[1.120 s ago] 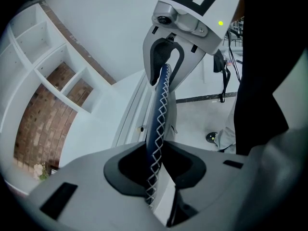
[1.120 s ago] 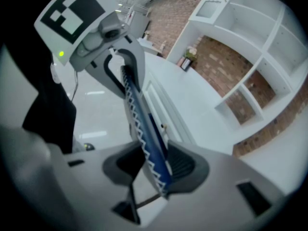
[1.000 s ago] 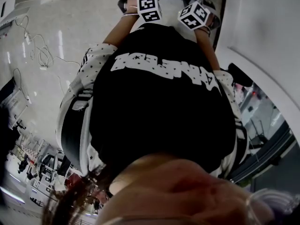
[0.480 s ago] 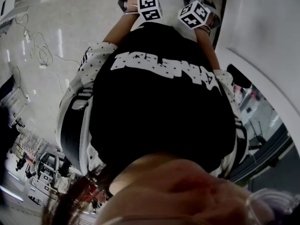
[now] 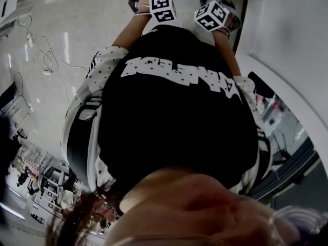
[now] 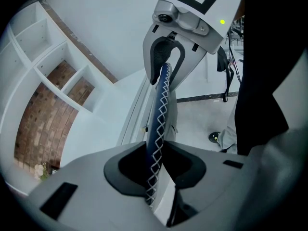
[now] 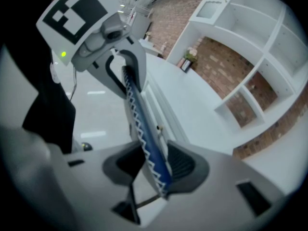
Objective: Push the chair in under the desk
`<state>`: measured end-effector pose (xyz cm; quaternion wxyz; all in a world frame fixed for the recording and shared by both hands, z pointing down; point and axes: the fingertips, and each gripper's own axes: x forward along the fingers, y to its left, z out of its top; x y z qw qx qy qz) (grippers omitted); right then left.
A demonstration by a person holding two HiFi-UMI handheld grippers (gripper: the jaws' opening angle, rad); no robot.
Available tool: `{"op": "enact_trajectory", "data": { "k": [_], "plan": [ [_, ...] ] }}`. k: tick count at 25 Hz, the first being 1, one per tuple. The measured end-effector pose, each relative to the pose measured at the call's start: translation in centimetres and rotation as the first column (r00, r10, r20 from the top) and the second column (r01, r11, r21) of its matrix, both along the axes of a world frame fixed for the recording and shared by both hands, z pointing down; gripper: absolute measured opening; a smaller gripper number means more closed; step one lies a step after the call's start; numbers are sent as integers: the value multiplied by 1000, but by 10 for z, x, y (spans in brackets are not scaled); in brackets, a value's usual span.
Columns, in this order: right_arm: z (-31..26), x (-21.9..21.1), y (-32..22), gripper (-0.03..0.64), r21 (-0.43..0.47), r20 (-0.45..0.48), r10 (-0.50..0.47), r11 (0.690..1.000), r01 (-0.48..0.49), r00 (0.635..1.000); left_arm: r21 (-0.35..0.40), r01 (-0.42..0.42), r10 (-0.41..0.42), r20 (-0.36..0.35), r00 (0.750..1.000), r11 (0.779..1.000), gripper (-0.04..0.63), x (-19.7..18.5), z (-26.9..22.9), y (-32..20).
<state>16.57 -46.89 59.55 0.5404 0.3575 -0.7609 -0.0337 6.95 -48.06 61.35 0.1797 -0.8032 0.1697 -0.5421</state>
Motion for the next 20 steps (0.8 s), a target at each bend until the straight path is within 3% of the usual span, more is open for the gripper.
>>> {"op": "enact_trajectory", "data": {
  "k": [20],
  "plan": [
    [-2, -8, -12, 158, -1, -5, -3, 1000, 3, 1000, -9, -15, 15, -2, 1000, 1000, 124, -9, 0, -14]
  ]
}}
